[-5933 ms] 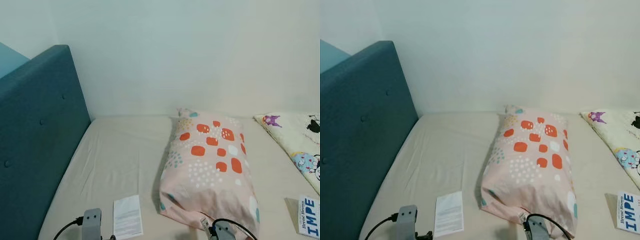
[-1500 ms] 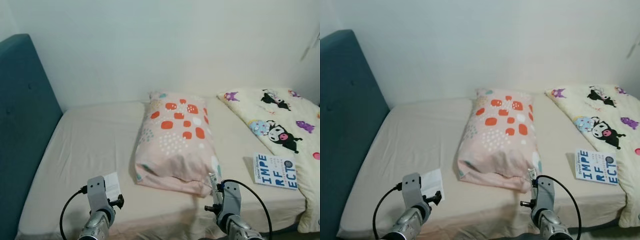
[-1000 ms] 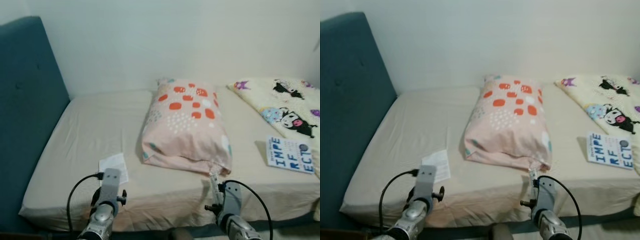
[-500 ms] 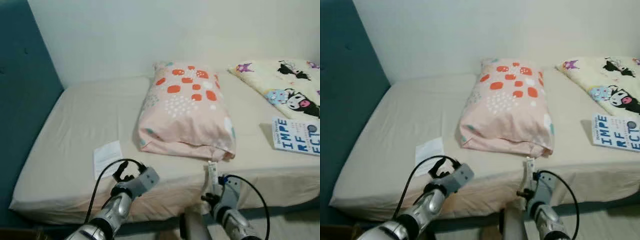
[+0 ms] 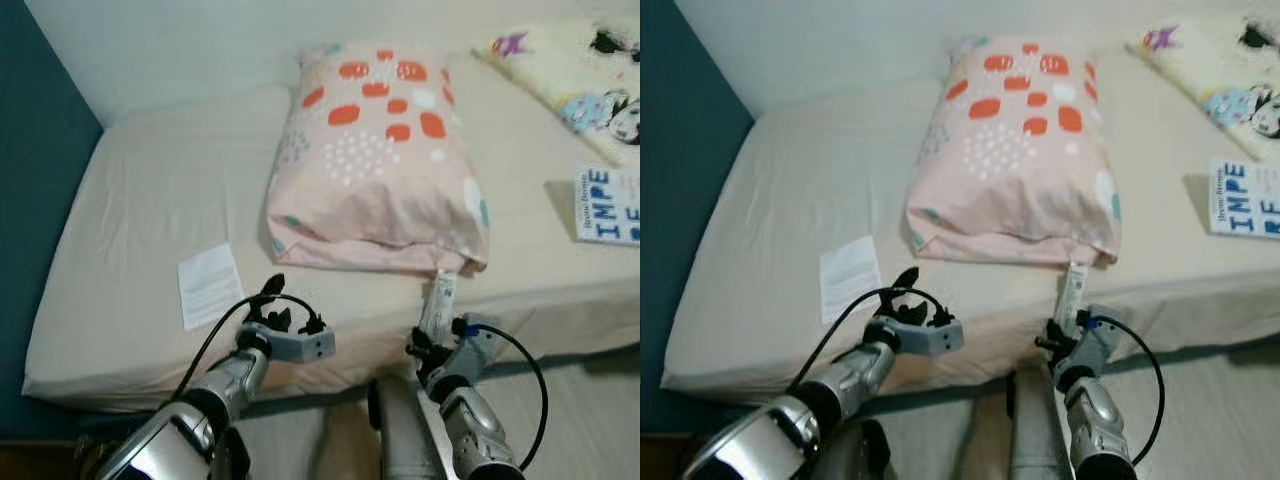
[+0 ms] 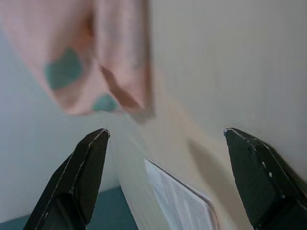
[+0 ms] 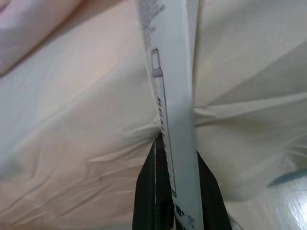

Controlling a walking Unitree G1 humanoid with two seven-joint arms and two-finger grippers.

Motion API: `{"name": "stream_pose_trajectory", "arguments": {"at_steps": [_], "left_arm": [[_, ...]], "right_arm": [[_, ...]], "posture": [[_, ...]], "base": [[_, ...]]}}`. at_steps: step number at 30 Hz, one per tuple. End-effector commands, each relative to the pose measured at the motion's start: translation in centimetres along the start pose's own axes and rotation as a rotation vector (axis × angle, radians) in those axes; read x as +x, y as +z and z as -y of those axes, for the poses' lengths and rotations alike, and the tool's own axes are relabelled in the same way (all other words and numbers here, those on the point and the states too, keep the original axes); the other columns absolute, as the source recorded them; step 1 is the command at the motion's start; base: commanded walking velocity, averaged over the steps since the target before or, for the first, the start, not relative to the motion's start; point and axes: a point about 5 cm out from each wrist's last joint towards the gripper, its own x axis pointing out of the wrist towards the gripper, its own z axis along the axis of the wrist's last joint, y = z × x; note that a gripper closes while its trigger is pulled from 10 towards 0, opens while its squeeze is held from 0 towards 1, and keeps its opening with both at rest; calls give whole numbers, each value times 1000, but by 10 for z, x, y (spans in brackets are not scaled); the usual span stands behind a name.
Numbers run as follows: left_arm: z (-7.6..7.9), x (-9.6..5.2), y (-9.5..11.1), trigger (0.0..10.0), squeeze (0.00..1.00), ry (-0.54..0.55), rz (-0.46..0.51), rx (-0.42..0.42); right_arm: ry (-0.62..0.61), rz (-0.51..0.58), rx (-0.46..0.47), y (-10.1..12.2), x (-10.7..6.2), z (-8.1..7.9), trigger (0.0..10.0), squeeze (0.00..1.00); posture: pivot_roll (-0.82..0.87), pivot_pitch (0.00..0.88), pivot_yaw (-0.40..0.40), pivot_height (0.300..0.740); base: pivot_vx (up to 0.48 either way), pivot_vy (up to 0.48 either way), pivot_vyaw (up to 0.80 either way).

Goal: Clean up the room

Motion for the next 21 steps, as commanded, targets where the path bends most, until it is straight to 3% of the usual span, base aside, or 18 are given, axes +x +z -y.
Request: {"name": "stream_pose_trajectory", "arguments": {"at_steps": [1, 5, 7, 9, 12, 13, 21], "left_arm": [[8, -7, -14, 10000, 0, -45, -40, 53], [1, -6, -33, 10000, 0, -65, -129, 87], [1, -6, -33, 10000, 0, -65, -129, 87], [-6, -7, -54, 10000, 0, -66, -223, 97], [-10, -9, -63, 10000, 0, -62, -258, 104], [-15, -11, -77, 10000, 0, -51, -308, 120], [-20, -15, -90, 10000, 0, -31, -365, 148]], "right_arm": [[-12, -56, 32, -14, -7, -2, 10000, 0], [-4, -14, 36, -4, -16, -6, 10000, 0], [-4, -14, 36, -4, -16, -6, 10000, 0], [-1, 14, 38, 4, -24, -9, 10000, 0], [-1, 23, 38, 7, -27, -11, 10000, 0], [0, 35, 41, 13, -34, -14, 10000, 0], [0, 30, 49, 22, -45, -21, 10000, 0]], "posture": [[-193, 435, 135, 564], [-203, 480, 134, 564], [-203, 480, 134, 564], [-221, 513, 130, 564], [-227, 522, 128, 564], [-243, 549, 120, 564], [-255, 576, 108, 564]], "base": [[0, 0, 0], [0, 0, 0], [0, 0, 0], [0, 0, 0], [0, 0, 0], [0, 0, 0], [0, 0, 0]]}}
